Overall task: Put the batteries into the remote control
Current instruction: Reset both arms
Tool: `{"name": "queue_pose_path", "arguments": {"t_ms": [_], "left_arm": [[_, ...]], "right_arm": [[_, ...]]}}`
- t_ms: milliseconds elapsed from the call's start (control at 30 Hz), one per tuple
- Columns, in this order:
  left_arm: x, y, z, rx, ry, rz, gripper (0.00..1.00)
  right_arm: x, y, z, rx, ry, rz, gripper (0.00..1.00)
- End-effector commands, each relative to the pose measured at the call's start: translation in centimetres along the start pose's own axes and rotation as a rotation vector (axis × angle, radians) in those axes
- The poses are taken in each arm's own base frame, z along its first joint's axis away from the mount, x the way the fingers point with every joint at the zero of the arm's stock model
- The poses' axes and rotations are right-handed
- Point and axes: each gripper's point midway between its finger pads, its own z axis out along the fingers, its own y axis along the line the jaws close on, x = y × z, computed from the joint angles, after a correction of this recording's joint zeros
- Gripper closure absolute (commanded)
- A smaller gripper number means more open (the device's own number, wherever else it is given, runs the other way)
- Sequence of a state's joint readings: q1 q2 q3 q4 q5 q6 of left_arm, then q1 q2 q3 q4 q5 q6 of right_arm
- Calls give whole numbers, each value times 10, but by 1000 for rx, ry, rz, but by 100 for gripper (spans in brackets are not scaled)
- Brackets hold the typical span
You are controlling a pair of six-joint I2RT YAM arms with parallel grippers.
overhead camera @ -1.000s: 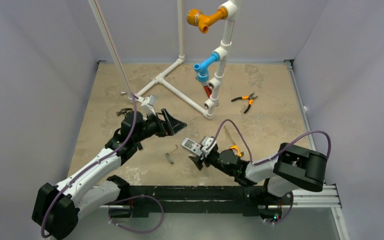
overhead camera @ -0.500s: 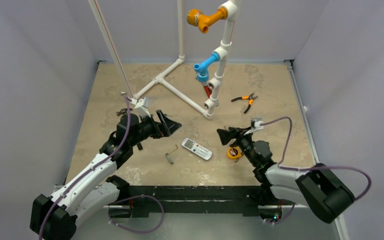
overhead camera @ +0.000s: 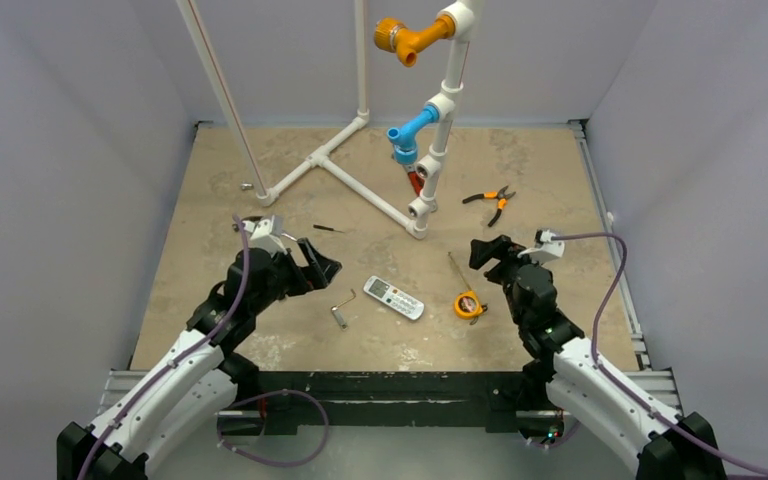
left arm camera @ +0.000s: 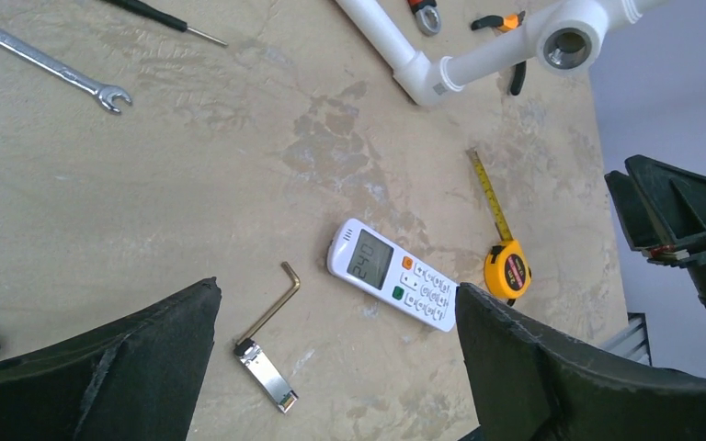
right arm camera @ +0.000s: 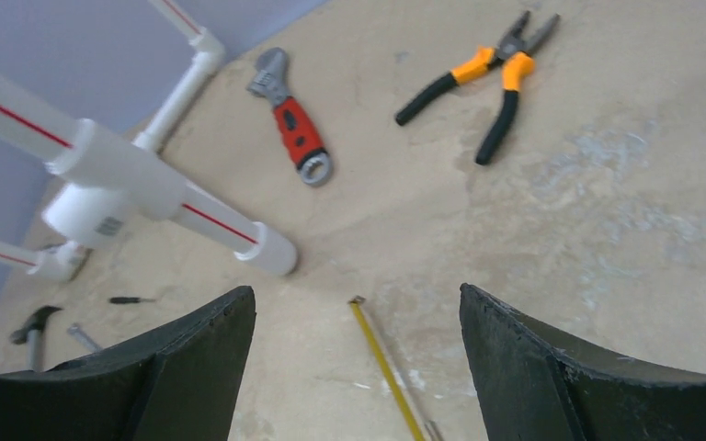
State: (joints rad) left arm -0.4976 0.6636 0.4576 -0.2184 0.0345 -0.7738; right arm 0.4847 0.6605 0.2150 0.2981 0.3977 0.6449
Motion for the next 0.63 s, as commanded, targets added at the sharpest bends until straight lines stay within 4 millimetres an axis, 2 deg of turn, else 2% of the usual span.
{"name": "queue_pose_path", "arguments": {"t_ms": [0,200,600], "left_arm": [[-5,5,-1,-9,-47,-20,4],[-7,3,-2,13,-71,-8,4],[-26,10,-8,-48,-150,1,3]], "right_arm": [[16,-37,-1,181,44,-11,20],[28,-31,7,150,89,-27,20],[21,-22,9,99,72,-87,20]]}}
